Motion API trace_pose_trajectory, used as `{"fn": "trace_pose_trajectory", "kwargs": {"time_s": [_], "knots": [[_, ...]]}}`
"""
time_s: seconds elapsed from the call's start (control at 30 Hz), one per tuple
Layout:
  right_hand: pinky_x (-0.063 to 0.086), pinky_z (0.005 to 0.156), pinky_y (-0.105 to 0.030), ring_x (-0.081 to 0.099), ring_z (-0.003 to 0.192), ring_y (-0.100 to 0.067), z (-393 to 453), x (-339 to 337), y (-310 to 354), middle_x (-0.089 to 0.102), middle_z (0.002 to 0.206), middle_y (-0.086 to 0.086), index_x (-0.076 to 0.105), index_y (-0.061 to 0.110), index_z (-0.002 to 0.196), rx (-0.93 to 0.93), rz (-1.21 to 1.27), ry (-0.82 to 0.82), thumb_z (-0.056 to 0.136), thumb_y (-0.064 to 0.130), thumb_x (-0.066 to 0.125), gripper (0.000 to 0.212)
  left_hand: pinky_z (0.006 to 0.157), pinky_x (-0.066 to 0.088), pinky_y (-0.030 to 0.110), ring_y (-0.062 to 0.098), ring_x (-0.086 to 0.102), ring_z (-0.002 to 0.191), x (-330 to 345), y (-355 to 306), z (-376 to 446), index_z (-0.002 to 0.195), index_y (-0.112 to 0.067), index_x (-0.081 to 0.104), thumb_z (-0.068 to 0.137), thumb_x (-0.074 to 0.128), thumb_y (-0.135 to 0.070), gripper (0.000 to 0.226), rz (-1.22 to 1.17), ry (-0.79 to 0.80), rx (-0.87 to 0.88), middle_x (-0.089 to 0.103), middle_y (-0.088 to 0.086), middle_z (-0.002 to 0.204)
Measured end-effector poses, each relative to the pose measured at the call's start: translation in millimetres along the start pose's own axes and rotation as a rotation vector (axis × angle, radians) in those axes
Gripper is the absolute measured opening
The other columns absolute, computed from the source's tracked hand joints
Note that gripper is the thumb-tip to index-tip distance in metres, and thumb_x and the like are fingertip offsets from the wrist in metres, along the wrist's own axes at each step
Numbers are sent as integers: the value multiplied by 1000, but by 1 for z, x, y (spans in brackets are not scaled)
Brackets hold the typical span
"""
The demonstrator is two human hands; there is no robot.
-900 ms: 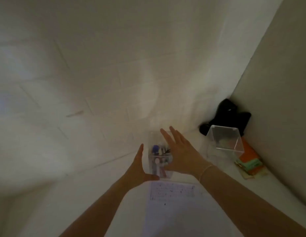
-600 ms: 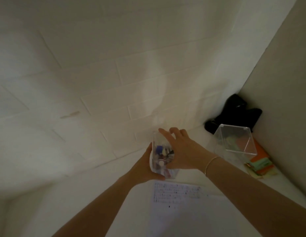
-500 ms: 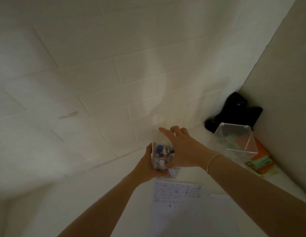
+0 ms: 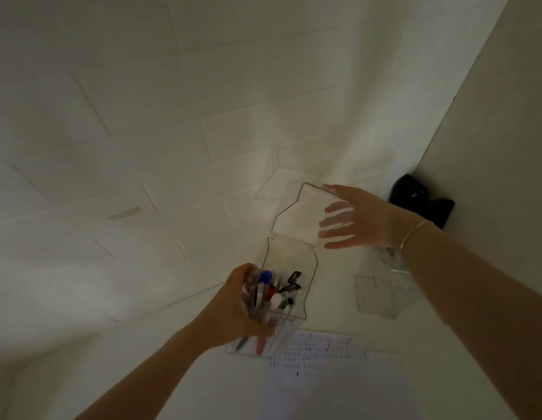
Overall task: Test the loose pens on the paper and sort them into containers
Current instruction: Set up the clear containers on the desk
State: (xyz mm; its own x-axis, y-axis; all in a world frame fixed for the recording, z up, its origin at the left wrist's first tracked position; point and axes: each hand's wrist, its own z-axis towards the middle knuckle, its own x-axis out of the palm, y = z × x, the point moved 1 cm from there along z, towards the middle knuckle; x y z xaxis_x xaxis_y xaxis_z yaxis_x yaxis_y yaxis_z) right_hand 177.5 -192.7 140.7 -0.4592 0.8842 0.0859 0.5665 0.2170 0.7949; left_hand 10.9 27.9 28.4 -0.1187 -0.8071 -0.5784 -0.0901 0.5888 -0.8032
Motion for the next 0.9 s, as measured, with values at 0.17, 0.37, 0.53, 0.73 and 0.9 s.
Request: {"fn": "trace_pose_trajectory", "kwargs": {"time_s": [0.17,0.37,0.53,0.73,0.9], "knots": [[58,69,-40,64,74,-28,1,-17,9,63,96,-19,58,-4,117,38,-361,-186,92,30,55,43,96,43,23,5,45,113,-14,-4,-9,138,-33,19,51,79,-57,109,337,24,55,34,-15,132],[34,95,-36,46,117,-27,16,5,-22,48,130,-5,49,17,131,40,-507,-150,79,63,55,69,105,32,33,22,42,121,-27,-6,0,142,-16,24,58,71,-53,103,737,-6,113,39,2,137],[39,75,-28,55,94,-26,36,6,-39,58,106,-13,60,0,115,-32,-542,-209,80,30,71,47,84,47,43,30,57,96,-27,-13,-1,129,-7,33,48,67,-46,96,1099,-1,122,57,10,112],[39,87,-33,50,101,-26,49,5,-48,50,110,-14,48,7,116,-159,-565,-354,89,22,56,31,103,24,47,31,33,119,-11,-52,6,143,-11,5,76,57,-38,89,1277,40,10,30,12,133],[36,77,-31,48,90,-24,55,-7,-57,50,101,-13,48,4,105,-126,-648,-389,91,32,53,32,107,17,53,36,27,125,3,-79,18,143,-8,-1,78,60,-32,93,1377,69,25,23,16,138]]}}
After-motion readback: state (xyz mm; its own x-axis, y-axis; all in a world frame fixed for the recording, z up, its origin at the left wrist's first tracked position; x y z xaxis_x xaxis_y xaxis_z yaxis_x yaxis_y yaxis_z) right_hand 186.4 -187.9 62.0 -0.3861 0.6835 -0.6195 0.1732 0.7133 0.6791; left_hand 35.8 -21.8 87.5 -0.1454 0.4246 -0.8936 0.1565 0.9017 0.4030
